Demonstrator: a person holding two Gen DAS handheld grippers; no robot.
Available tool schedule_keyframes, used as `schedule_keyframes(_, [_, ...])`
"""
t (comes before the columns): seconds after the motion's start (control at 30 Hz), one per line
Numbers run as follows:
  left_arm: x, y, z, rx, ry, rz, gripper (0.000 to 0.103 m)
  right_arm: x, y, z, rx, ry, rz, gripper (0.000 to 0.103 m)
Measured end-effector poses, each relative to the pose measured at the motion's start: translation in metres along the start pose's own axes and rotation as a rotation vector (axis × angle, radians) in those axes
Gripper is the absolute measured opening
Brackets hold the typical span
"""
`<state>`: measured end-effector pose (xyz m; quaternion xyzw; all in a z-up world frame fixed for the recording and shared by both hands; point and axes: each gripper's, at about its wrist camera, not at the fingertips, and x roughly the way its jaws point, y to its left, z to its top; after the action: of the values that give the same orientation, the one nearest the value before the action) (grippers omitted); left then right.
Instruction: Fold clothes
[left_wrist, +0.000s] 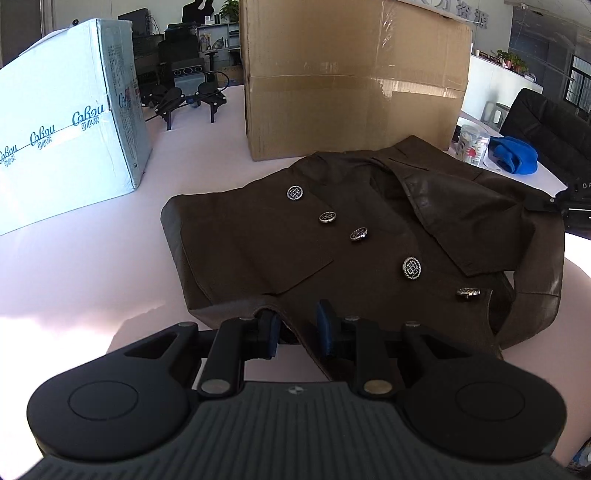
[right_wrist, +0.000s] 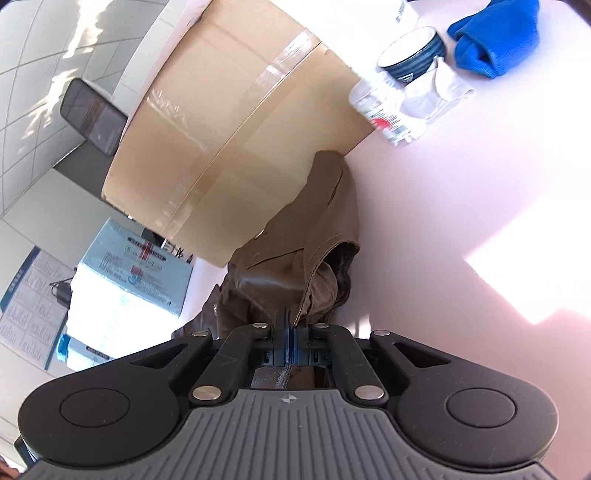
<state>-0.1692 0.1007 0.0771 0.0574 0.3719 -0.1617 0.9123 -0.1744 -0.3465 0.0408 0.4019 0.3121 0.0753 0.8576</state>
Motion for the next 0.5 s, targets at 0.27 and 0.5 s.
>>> schedule_keyframes(0.27, [0.022, 0.013, -0.022, 0.004, 0.071, -0.022, 0.027, -0.021, -0.04, -0.014, 0.022, 0.059, 0.047, 0.067])
schedule_keyframes(0.5, [0.001, 0.033, -0.041, -0.057, 0.063, -0.089, 0.048, -0.033, -0.012, -0.064, -0.152, 0.191, 0.147, 0.073])
